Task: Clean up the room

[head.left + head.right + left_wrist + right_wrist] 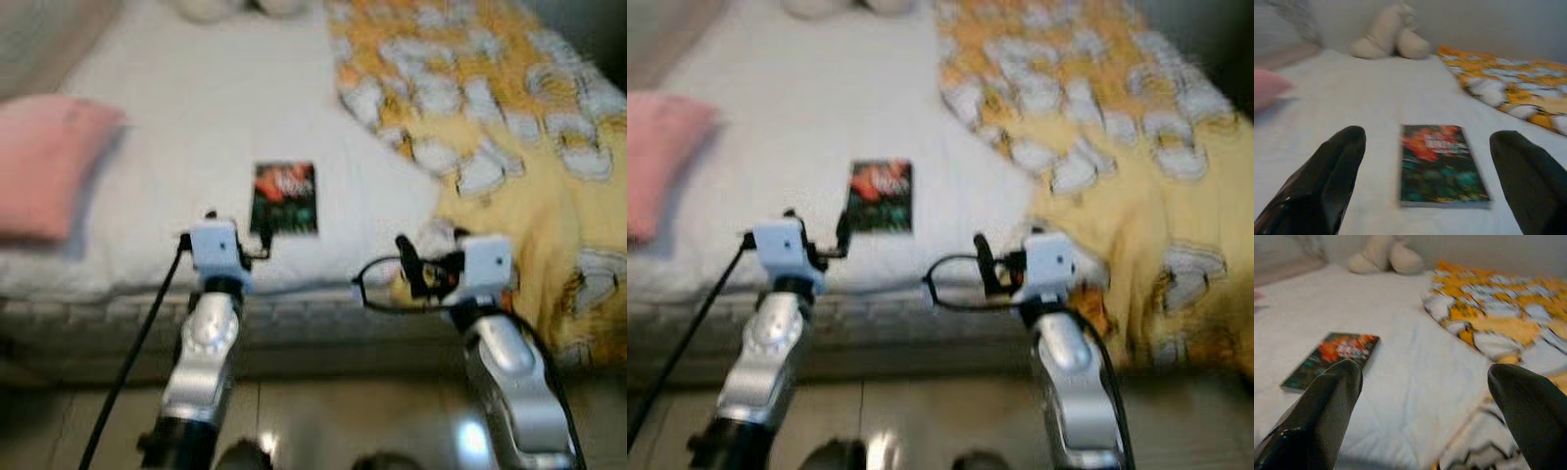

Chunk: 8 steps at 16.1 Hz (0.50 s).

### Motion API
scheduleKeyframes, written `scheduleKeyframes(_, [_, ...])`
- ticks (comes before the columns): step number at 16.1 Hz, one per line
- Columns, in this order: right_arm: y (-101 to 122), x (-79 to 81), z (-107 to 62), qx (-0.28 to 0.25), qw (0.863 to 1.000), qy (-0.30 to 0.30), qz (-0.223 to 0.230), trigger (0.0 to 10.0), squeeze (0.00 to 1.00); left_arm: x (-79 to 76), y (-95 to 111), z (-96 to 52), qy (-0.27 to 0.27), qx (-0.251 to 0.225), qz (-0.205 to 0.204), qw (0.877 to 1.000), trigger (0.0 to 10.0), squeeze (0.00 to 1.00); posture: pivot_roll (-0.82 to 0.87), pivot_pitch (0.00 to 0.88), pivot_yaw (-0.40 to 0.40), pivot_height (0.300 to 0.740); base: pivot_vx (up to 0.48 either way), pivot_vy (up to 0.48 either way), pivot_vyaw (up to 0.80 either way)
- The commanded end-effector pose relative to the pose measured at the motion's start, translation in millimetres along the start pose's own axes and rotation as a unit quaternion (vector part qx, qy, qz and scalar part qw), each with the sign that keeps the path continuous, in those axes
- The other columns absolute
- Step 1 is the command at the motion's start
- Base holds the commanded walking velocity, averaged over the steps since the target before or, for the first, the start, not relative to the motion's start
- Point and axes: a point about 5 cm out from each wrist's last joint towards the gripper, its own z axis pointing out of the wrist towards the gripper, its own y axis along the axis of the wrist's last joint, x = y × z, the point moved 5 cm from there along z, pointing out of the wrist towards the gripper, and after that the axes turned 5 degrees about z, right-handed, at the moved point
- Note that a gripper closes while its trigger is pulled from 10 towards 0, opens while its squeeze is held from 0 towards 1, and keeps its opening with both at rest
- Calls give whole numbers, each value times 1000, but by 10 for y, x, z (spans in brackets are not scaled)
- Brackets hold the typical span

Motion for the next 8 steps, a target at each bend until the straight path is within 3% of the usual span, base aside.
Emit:
scheduleKeyframes(1, [-92, -81, -4, 15, 1000, -11, 5, 10000, 0, 19, 94, 58, 3, -1, 7, 1000, 10000, 0, -52, 0, 4, 740, 364, -307, 656])
scheduleKeyframes(8, [-246, -124, 7, 27, 999, -21, -5, 10000, 0, 77, 34, 199, -27, 19, 41, 999, 10000, 0, -64, 0, 12, 740, 380, -289, 613])
